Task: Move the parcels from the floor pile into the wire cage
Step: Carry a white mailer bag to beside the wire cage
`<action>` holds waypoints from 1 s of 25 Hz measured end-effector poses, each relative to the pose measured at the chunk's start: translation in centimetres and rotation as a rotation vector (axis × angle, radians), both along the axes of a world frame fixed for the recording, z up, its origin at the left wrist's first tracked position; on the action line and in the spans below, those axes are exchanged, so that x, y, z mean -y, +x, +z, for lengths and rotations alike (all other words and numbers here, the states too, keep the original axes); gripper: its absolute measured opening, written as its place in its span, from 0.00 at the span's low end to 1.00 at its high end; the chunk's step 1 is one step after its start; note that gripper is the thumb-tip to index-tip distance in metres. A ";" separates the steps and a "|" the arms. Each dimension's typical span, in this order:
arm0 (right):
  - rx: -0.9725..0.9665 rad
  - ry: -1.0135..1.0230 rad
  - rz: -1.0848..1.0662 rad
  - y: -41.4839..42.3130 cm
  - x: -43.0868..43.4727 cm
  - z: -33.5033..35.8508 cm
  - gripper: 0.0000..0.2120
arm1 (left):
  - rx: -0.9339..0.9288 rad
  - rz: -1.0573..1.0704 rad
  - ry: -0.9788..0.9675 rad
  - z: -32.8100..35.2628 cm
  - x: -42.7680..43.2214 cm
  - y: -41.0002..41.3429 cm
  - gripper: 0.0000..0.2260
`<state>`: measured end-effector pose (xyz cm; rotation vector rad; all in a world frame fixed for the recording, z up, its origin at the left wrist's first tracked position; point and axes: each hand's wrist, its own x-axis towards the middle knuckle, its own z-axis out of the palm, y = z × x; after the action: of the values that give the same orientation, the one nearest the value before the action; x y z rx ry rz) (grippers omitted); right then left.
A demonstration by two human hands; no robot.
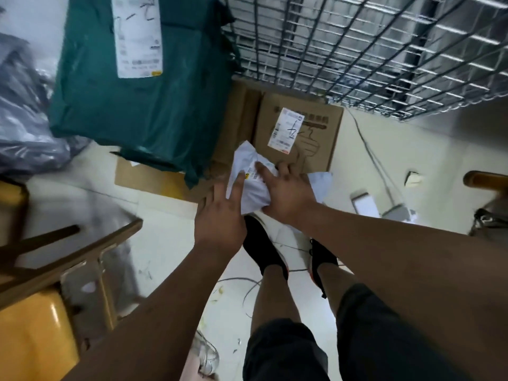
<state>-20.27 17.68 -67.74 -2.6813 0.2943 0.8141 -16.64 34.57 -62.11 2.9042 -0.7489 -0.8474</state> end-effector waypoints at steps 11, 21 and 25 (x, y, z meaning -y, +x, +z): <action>0.051 -0.192 -0.183 -6.6 12.4 -0.5 0.47 | -0.013 -0.360 -0.046 -1.6 14.7 -1.6 0.40; -0.022 -0.203 -0.124 -10.2 26.4 -4.3 0.47 | -0.047 -0.566 -0.001 -6.5 26.8 -3.2 0.43; -0.034 -0.229 -0.104 -10.2 29.7 -7.9 0.50 | -0.049 -0.535 -0.010 -10.2 30.6 -3.4 0.42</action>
<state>-30.51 -12.01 -75.62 -2.8351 0.5624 0.8397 -20.02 3.94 -72.32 2.6870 -1.5543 -0.9297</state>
